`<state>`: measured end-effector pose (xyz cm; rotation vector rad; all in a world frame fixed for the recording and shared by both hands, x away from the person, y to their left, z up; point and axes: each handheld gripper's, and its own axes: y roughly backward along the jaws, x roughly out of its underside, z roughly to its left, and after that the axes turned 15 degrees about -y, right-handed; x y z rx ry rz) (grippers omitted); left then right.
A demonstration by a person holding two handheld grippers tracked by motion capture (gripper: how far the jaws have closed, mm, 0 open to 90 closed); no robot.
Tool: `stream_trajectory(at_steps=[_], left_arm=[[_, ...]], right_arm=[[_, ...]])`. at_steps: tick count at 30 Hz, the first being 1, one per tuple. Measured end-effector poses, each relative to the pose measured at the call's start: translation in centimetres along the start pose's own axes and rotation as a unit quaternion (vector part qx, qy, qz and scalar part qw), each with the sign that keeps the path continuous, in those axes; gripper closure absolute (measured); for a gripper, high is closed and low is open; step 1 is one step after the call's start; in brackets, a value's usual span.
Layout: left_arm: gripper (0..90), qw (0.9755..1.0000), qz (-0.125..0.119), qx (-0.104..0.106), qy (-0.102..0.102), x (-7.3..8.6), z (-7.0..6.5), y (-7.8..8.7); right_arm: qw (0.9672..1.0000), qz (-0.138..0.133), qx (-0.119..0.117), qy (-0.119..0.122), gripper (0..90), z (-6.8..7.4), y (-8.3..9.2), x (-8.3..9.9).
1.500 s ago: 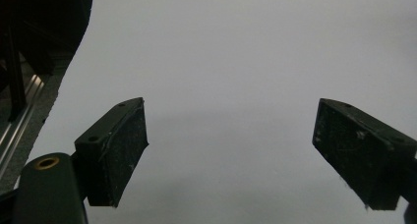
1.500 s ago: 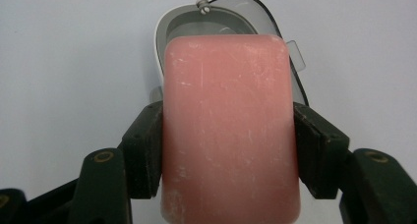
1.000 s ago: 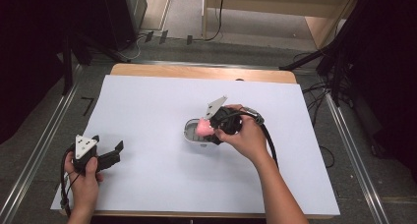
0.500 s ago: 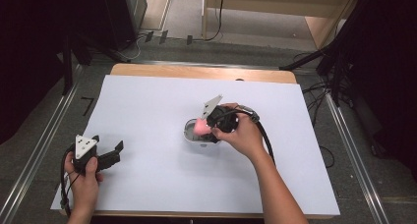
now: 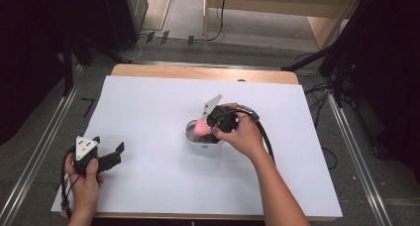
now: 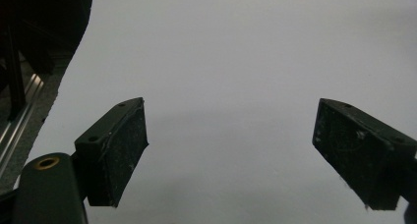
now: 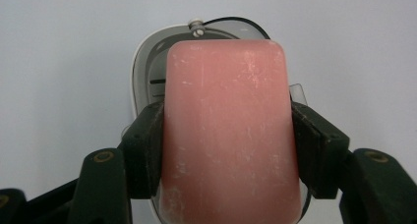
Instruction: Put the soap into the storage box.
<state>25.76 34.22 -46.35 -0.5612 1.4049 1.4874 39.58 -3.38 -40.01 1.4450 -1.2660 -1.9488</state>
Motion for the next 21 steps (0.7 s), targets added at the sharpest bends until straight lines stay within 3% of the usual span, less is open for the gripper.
stream_trajectory(at_steps=[10,16,21], left_arm=[[14.1,1.0,0.0,0.001,0.001,0.0,0.0,0.0],[14.1,1.0,0.0,0.001,0.002,0.0,0.1,0.0],[14.1,1.0,0.0,0.001,0.002,0.0,0.1,0.0]], right_arm=[[1.0,-0.003,-0.001,0.004,38.6,0.0,-0.5,-0.2],[0.9989,-0.037,-0.007,-0.027,39.6,-0.3,0.7,-0.3],[0.9978,-0.044,-0.014,-0.047,37.9,-0.7,1.5,0.5]])
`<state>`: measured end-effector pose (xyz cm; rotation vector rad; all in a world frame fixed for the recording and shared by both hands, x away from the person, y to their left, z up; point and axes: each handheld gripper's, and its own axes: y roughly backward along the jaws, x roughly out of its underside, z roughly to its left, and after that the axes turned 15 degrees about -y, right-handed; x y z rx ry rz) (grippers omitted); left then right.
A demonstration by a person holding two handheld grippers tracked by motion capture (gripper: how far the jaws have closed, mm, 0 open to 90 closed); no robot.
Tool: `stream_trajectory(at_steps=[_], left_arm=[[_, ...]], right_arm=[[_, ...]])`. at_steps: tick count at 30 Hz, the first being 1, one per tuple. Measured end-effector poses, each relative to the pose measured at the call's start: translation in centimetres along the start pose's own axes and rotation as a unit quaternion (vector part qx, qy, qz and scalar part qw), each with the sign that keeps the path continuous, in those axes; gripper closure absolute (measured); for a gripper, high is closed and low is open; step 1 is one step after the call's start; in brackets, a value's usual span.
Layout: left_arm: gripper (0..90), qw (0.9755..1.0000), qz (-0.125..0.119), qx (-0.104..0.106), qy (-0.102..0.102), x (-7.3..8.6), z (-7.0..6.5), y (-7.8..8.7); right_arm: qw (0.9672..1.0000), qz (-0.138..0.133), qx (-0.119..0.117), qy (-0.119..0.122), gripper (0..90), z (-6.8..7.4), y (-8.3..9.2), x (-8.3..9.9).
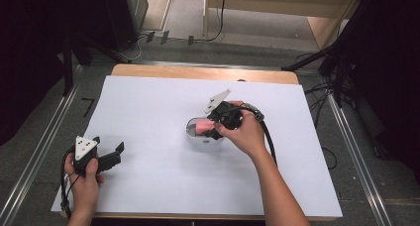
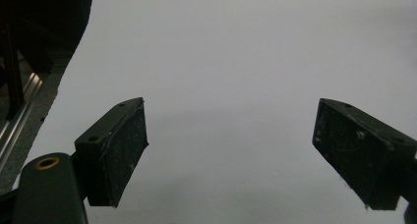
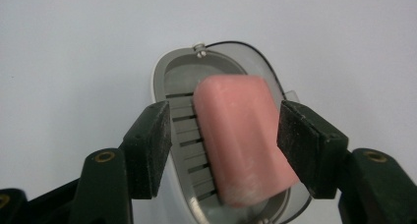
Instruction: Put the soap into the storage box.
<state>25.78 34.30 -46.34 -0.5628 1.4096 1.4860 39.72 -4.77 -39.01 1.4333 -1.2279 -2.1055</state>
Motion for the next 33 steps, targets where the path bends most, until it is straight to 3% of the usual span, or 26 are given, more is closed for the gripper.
stream_trajectory(at_steps=[10,14,17,21,28,33], left_arm=[[14.1,1.0,0.0,0.0,0.0,0.0,0.0,0.0],[14.1,1.0,0.0,0.0,-0.001,0.0,0.0,0.0],[14.1,1.0,0.0,0.0,0.0,0.0,0.0,0.0],[14.1,1.0,0.0,-0.001,0.0,0.0,0.0,0.0],[14.1,1.0,0.0,-0.001,-0.001,0.0,0.0,0.0],[14.1,1.0,0.0,-0.001,-0.001,0.0,-0.1,0.0]], right_arm=[[0.9986,-0.015,0.005,-0.05,28.5,-0.4,1.4,2.2],[0.997,-0.027,0.021,-0.07,17.2,-0.4,2.0,3.1],[0.9947,-0.043,0.034,-0.087,12.9,-0.4,2.4,3.7],[0.9914,-0.054,0.041,-0.112,0.1,-0.6,2.8,4.6],[0.9869,-0.065,0.072,-0.13,0.0,-0.9,3.4,6.4],[0.9844,-0.072,0.072,-0.144,0.0,-1.2,3.9,7.7]])
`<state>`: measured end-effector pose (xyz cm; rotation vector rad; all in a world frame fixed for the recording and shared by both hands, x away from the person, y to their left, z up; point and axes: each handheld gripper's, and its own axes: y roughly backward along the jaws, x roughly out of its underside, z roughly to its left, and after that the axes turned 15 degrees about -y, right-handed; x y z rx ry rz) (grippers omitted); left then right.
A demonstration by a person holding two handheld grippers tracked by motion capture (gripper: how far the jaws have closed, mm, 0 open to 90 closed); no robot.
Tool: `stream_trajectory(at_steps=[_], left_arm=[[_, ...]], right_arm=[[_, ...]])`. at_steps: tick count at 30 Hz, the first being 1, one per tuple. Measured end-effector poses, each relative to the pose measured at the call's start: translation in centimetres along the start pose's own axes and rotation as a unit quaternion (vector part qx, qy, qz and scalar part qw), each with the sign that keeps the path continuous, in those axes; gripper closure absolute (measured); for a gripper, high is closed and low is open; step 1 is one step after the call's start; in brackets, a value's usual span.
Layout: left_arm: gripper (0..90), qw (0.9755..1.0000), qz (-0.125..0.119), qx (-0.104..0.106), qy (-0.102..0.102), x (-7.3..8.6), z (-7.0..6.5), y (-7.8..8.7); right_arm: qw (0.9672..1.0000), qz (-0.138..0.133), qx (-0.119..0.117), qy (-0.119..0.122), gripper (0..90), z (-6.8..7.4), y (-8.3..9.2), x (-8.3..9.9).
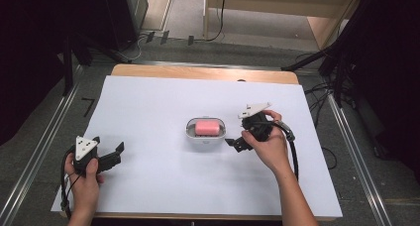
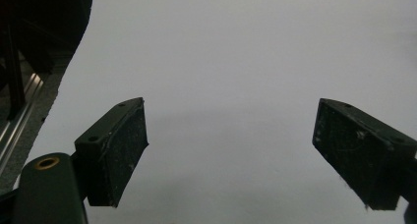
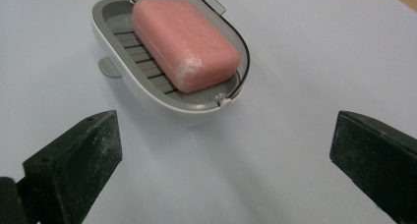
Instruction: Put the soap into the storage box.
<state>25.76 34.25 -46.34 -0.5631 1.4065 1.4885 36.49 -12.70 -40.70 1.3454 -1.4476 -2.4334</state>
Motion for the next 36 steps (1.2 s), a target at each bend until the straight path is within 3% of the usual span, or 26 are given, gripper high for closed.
stream_trajectory(at_steps=[21,36], left_arm=[[14.1,1.0,0.0,-0.002,-0.002,0.0,-0.1,0.0],[14.1,1.0,-0.001,-0.003,-0.004,0.0,-0.1,0.0]], right_arm=[[0.9986,-0.012,0.026,-0.045,0.0,-2.9,1.5,4.6],[0.9951,-0.032,0.05,-0.08,0.0,-4.9,3.3,7.6]])
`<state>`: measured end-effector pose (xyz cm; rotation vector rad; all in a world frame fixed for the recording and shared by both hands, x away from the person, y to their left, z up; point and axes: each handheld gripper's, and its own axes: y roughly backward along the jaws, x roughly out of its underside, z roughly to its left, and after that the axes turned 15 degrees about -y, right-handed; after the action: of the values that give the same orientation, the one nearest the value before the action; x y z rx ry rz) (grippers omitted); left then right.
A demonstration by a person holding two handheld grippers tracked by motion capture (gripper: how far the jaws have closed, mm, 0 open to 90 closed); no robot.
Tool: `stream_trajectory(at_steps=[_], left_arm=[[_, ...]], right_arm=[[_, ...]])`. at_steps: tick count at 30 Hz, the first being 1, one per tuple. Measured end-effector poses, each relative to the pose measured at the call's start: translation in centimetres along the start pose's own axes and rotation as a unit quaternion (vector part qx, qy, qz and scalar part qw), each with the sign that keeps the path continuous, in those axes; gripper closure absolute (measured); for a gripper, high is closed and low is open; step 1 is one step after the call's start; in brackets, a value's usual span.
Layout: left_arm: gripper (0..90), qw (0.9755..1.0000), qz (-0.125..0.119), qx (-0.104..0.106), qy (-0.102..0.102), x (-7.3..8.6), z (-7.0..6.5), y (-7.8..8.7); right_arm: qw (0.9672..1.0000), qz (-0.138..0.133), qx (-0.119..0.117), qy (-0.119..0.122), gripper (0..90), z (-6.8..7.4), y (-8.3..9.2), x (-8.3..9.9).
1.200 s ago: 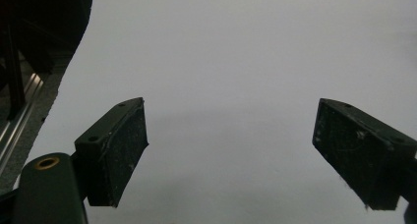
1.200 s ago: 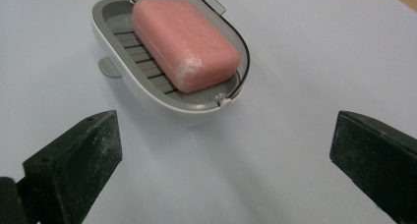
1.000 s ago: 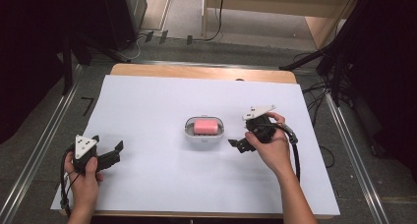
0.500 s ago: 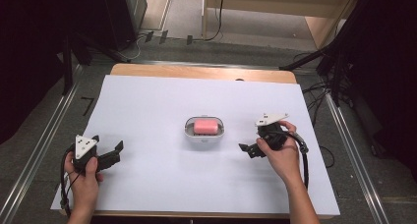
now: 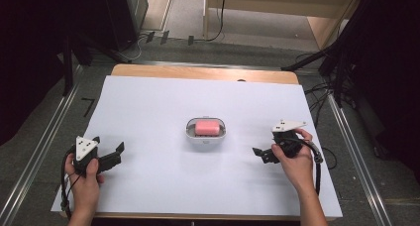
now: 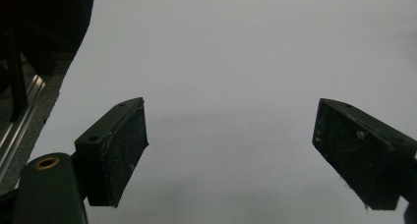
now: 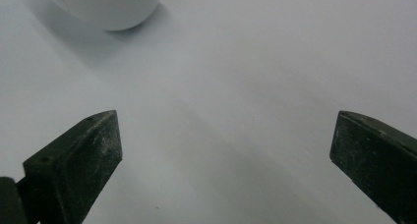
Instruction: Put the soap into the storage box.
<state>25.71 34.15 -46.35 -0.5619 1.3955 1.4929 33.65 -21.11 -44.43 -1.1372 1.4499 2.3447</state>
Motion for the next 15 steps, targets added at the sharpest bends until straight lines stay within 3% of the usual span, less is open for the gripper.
stream_trajectory(at_steps=[15], left_arm=[[14.1,1.0,0.0,0.0,-0.001,0.0,0.0,0.0]], right_arm=[[0.9993,-0.01,0.015,-0.032,0.0,-2.1,1.3,2.7]])
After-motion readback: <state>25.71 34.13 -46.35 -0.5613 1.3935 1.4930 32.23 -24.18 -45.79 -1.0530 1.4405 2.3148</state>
